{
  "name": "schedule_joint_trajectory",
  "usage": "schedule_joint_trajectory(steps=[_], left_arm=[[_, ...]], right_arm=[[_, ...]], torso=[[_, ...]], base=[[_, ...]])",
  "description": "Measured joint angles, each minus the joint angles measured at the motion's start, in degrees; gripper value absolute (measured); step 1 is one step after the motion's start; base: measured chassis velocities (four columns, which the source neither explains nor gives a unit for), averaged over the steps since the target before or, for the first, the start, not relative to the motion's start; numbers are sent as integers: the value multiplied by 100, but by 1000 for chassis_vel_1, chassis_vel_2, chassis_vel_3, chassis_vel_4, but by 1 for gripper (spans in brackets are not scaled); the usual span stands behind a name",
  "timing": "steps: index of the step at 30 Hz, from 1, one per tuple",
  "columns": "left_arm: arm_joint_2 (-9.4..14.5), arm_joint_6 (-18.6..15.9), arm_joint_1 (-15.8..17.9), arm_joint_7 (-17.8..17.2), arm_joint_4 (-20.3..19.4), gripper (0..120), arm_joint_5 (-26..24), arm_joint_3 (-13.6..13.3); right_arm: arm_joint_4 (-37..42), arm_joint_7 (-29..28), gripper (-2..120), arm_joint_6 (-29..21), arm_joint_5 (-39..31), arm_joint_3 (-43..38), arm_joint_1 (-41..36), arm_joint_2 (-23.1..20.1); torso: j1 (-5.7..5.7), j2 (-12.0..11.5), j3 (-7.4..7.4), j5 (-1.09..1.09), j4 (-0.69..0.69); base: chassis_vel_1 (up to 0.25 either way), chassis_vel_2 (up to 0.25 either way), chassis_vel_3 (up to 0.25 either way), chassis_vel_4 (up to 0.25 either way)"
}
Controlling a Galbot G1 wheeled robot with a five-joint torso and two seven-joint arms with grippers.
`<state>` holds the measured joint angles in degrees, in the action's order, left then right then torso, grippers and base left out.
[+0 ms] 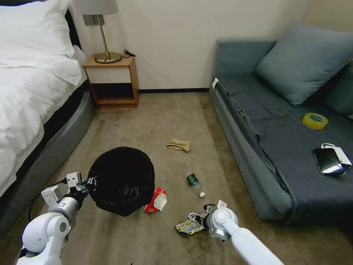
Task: Pick up the trash bin, then pick up the garbage on the floor and place it into the trash bin.
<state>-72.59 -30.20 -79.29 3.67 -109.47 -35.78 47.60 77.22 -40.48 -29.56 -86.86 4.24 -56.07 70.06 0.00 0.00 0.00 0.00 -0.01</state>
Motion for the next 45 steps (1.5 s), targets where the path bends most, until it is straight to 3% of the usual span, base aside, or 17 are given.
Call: schedule_joint_trajectory(steps=[6,9,17,28,32,33,35,36,38,41,45], left_arm=[[-16,15,-25,13,-3,5,24,9],[-16,16,-26,13,-12,5,25,16],[-33,32,-22,27,-14,5,36,11],[-48,52,-21,55,26,5,54,3],[-52,53,-14,57,27,5,60,-13],[-52,53,-14,57,27,5,60,-13],[-56,53,-14,57,27,5,62,-19],[-60,54,-13,61,27,5,66,-27],[-64,55,-13,61,27,5,74,-32],[-69,55,-18,58,28,5,81,-36],[-70,55,-23,59,27,5,82,-38]], right_arm=[[-44,60,100,14,94,-15,-1,50],[-43,66,95,14,111,-22,-1,51],[-55,83,67,12,186,-20,11,28],[-122,155,42,12,258,12,19,25],[-143,178,24,42,297,33,7,14],[-143,178,24,42,297,33,7,14],[-156,203,16,63,310,36,-3,13],[-182,265,9,81,324,56,-11,16],[-181,298,3,85,328,72,-16,23],[-180,305,0,91,342,69,-15,22],[-175,333,0,102,349,83,-13,10]], torso=[[0,0,0,-1,0],[0,1,-1,-3,0],[0,3,-1,-6,-4],[-1,4,-2,-8,-4],[-1,2,-1,-5,-3],[-1,2,-1,-5,-3],[-1,0,0,0,-1],[0,-2,2,20,9],[0,-3,2,17,13],[0,-3,2,12,13],[0,-3,2,8,3]], base=[[0,0,0,0],[0,0,0,0],[0,0,0,0],[0,0,0,0],[0,0,0,0],[0,0,0,0],[0,0,0,0],[0,0,0,0],[0,0,0,0],[1,12,21,-2],[0,0,0,0]])
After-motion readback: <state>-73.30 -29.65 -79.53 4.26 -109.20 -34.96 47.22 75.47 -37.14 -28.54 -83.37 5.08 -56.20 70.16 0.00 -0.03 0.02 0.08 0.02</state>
